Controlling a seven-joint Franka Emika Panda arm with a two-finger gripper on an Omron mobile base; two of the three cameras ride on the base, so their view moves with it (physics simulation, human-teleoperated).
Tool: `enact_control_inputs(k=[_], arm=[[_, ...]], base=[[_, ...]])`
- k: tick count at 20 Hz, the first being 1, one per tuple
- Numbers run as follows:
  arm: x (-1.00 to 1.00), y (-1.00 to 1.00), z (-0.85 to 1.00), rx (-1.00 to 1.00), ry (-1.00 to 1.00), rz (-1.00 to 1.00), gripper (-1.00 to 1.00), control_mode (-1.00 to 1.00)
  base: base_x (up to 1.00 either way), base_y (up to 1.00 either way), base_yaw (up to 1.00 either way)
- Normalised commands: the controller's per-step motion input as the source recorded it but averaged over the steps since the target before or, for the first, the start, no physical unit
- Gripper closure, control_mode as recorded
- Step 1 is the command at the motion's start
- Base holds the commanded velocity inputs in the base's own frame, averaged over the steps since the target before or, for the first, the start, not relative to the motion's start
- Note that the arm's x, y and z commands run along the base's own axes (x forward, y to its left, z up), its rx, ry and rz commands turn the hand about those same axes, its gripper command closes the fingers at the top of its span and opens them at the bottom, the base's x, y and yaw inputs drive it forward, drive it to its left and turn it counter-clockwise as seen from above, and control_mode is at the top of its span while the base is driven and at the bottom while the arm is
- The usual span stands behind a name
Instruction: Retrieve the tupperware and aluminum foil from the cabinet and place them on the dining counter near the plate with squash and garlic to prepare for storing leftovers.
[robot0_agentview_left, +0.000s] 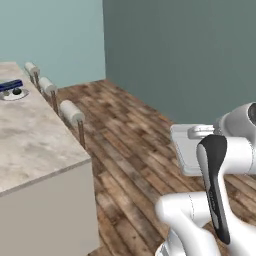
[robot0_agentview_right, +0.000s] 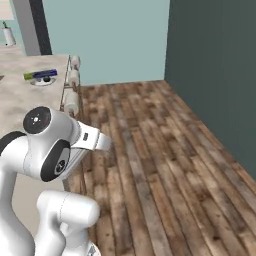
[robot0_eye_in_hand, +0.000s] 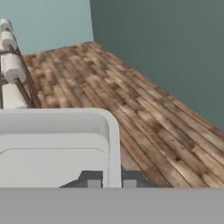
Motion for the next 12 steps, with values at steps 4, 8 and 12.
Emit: enact_control_inputs(k=[4,8,12], arm=[[0.00,0.00,0.00,0.00,0.00,0.00,1.00,1.00],[0.00,0.00,0.00,0.00,0.00,0.00,1.00,1.00],[0.00,0.00,0.00,0.00,0.00,0.00,1.00,1.00]], base=[[1.00,-0.47,0.43],[1.00,-0.51,0.44],[1.00,-0.57,0.42]])
